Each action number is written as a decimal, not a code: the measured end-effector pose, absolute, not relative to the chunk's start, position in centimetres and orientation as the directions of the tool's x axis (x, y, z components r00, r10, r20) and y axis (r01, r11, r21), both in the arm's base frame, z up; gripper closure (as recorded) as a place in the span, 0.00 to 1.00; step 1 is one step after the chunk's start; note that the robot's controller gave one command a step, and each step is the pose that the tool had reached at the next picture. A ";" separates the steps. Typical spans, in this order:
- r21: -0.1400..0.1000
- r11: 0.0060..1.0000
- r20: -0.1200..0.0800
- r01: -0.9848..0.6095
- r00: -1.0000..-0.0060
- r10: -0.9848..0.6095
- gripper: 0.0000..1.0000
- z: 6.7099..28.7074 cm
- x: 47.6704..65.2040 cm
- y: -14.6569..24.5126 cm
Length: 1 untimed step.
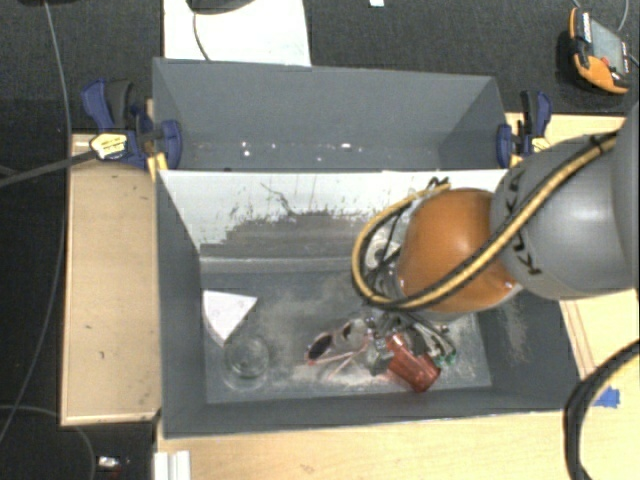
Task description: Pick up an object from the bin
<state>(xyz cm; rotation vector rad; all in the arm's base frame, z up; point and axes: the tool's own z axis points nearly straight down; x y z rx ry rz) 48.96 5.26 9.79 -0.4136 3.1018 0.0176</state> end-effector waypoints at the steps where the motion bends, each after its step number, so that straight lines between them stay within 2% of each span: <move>1: 0.009 0.960 -0.013 -0.280 -0.960 -0.279 1.00 21.5 50.8 7.2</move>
Offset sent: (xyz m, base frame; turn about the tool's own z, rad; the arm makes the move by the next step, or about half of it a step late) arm -0.0008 -0.0028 0.0901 -0.0186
